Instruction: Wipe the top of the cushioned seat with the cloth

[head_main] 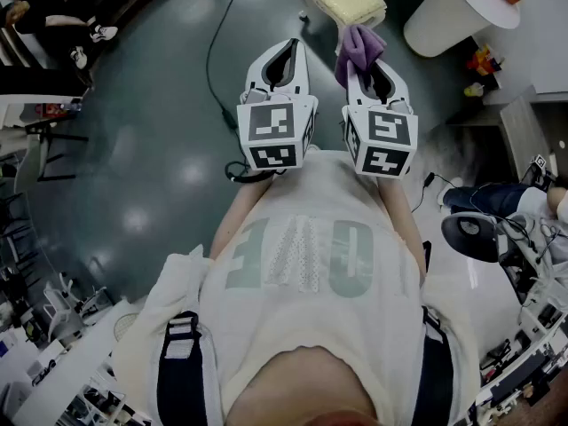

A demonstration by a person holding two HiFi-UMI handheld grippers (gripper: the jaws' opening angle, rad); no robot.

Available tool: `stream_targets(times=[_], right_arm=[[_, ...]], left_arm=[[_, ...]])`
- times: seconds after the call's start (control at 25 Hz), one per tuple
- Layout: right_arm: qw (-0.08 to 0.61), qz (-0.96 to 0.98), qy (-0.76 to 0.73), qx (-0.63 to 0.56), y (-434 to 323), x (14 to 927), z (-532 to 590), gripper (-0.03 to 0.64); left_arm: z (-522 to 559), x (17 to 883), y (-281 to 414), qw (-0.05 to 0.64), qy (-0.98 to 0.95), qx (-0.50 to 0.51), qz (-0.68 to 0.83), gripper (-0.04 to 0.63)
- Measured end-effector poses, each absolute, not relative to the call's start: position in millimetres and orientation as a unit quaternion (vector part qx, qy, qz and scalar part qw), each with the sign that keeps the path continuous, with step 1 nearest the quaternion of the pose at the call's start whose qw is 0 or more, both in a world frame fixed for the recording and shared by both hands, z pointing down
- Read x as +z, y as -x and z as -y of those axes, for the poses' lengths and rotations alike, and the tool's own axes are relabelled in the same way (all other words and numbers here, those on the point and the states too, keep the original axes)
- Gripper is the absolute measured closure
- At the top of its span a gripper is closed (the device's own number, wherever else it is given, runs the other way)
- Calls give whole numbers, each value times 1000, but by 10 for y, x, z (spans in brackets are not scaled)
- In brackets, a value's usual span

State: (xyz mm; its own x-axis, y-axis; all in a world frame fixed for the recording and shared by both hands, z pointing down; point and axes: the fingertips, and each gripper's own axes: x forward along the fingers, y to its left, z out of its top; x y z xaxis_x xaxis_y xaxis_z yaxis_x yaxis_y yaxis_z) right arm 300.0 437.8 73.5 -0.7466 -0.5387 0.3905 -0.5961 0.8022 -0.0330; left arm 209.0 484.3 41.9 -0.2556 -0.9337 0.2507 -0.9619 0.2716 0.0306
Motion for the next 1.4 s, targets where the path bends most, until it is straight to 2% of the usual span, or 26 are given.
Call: stream_targets(times=[0.32,0.52,0.88,1.24,1.4], right_arm=[[222,923,-293,117,-2894,1068,-4628,525],[210,927,-291,112,-2615,1011,-4672,525],[166,919,-337,124,-2201,879,-4643,525],[182,905,-362,130,-2074,1035,-4674,525],[180,904,-367,121,-2017,1046,-4487,525]], left_arm=[[-4968,672,-1937,138,-597,83,786,589],[-4959,627,-1768,131,-610,83,777,589],[-5025,534,-1078,114,-618,74,774,589],[-5189,920,-361,155,-579,74,797,589],[-5032,947,-125,151,-566,69,807,589]])
